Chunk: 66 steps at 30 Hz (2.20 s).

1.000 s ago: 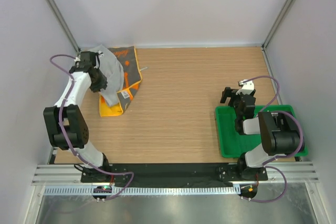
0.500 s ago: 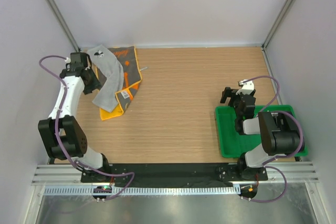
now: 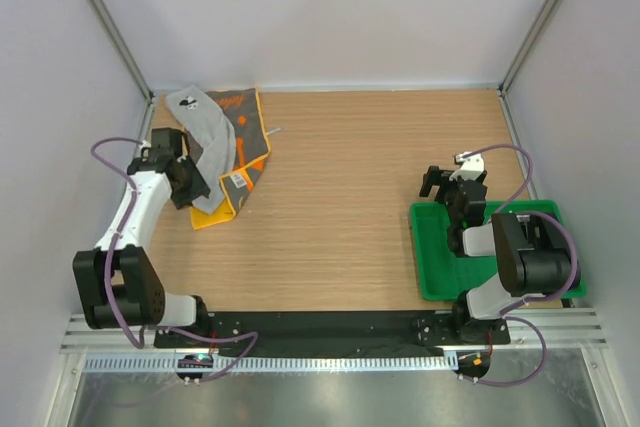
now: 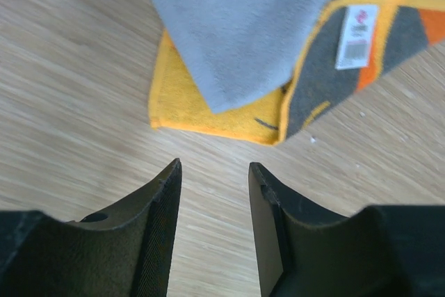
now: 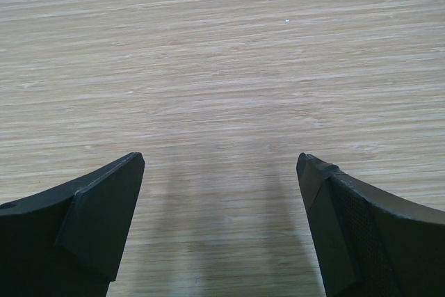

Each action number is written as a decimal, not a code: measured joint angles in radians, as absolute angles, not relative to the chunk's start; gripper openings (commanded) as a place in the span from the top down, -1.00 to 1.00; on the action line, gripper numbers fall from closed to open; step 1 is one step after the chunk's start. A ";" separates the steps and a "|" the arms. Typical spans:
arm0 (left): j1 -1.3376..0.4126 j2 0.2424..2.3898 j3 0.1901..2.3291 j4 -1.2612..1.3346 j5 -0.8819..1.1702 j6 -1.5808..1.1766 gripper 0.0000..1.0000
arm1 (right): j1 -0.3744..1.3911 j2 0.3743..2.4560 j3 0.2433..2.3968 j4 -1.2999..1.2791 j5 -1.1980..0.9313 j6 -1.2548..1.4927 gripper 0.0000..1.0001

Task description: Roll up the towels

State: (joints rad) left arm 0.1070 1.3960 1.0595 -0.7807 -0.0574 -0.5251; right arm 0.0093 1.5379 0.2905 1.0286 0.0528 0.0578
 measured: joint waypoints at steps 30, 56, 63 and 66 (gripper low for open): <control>-0.051 0.645 0.831 -0.792 -0.115 -0.551 -0.62 | 0.650 1.431 1.308 0.035 0.065 0.260 -0.99; 0.313 1.580 1.014 -0.459 -0.097 -0.704 -0.32 | 0.827 1.568 1.299 -0.675 0.091 0.432 -1.00; 0.299 1.749 1.095 -0.399 -0.125 -0.718 -0.15 | 0.827 1.484 1.231 -0.690 0.092 0.418 -1.00; 0.273 1.796 1.106 -0.394 -0.149 -0.728 -0.14 | 0.827 1.442 1.214 -0.697 0.100 0.413 -1.00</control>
State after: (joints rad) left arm 0.2733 1.7962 1.1065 -0.3939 -0.1486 -0.7280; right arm 0.8272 1.4422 1.2137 -0.6971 0.0998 0.4133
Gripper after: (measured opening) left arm 0.571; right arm 0.996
